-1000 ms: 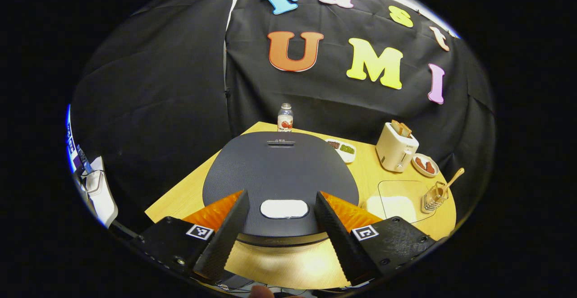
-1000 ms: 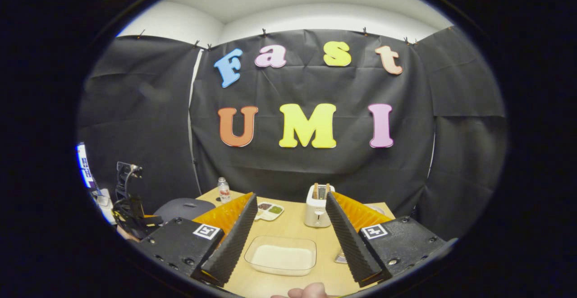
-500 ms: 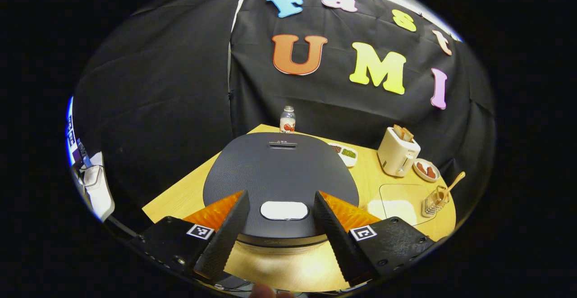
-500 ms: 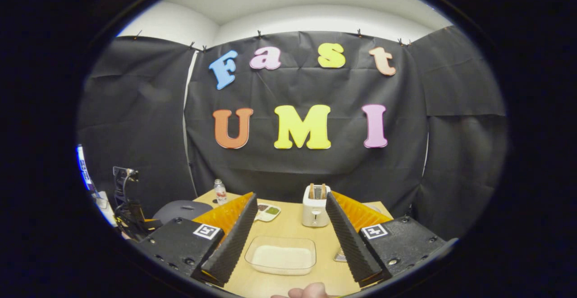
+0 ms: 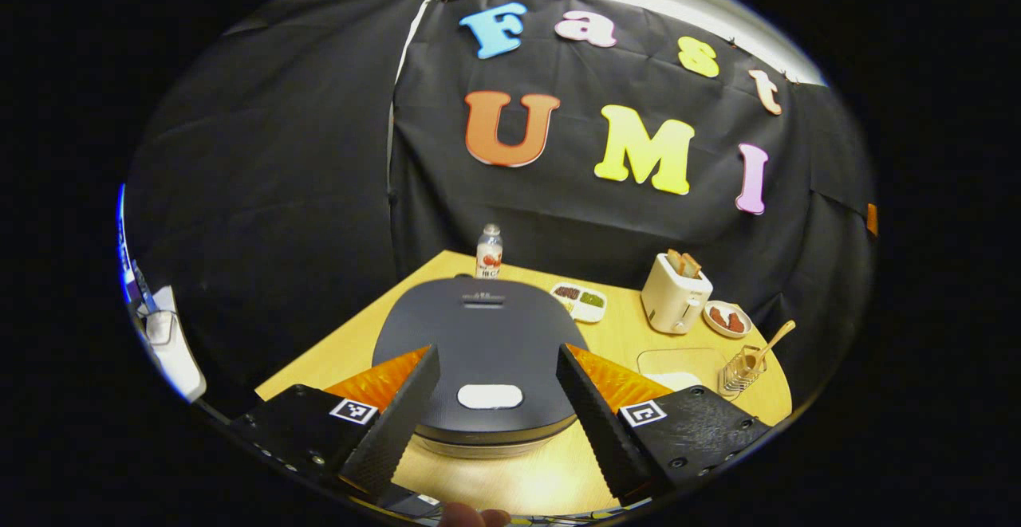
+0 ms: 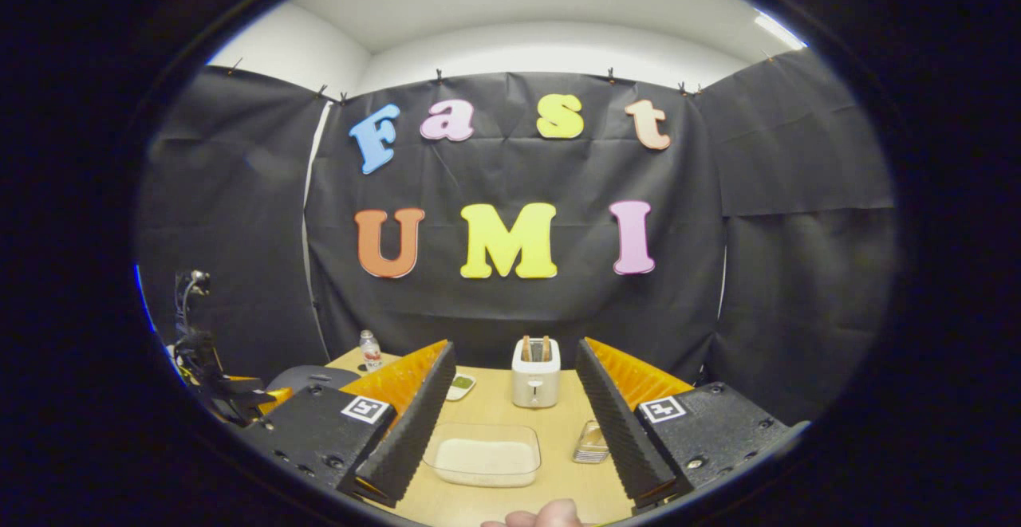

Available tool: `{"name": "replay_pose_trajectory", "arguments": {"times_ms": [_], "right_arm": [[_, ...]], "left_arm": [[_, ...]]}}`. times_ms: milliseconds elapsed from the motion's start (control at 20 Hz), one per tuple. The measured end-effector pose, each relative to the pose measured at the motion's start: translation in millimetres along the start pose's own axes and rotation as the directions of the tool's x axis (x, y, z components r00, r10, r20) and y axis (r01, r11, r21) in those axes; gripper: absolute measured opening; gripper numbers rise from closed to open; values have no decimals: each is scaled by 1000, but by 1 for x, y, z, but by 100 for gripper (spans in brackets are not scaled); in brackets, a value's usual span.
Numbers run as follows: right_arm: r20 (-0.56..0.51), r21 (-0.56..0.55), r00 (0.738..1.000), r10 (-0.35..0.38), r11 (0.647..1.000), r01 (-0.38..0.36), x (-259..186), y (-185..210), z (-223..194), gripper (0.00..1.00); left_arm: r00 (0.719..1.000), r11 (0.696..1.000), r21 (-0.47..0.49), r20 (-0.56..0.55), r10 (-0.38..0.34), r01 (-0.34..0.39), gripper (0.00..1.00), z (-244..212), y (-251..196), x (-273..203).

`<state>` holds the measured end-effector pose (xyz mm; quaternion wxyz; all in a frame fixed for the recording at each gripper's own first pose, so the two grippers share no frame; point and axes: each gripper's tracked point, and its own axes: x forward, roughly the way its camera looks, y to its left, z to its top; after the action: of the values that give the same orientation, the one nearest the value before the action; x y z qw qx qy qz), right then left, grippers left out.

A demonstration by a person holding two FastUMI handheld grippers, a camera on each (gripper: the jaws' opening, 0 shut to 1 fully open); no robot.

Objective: Close the left gripper, press the button to open the rice cooker; take a wooden spoon from the chopstick holder with the right hand, scoop a spoonful of rice and pour it into the rice cooker, then put the wooden spoon back into the chopstick holder.

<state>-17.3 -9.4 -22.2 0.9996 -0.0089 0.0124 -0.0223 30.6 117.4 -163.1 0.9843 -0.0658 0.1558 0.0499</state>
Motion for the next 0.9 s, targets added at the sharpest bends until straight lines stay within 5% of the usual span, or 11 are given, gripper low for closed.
{"name": "replay_pose_trajectory", "arguments": {"times_ms": [300, 350, 500, 550, 600, 750, 800, 900], "right_arm": [[73, 27, 997, -14, 1000, 12, -27, -40, 30, 98], [71, 33, 997, -3, 999, 1, -33, -45, 30, 98], [73, 23, 997, 32, 999, -34, -54, -56, 28, 96], [71, 13, 997, 37, 999, -38, -61, -60, 28, 96], [68, 13, 997, 43, 999, -44, -69, -61, 25, 99], [55, 27, 998, 42, 999, -43, -93, -58, 21, 98], [52, 29, 998, 37, 999, -39, -99, -57, 20, 96], [61, 38, 998, 33, 999, -36, -111, -53, 22, 99]], "left_arm": [[970, 996, 85, 236, -57, 38, 95, 102, -64, -91], [964, 996, 82, 257, -66, 47, 84, 110, -79, -107], [953, 993, 81, 284, -105, 86, 84, 112, -122, -148], [952, 991, 82, 283, -121, 102, 95, 111, -134, -160], [948, 989, 80, 287, -139, 121, 84, 111, -146, -172], [935, 983, 115, 310, -173, 144, 84, 109, -163, -197], [932, 981, 122, 315, -181, 149, 94, 107, -166, -205], [931, 981, 100, 313, -187, 164, 94, 102, -169, -213]]}}
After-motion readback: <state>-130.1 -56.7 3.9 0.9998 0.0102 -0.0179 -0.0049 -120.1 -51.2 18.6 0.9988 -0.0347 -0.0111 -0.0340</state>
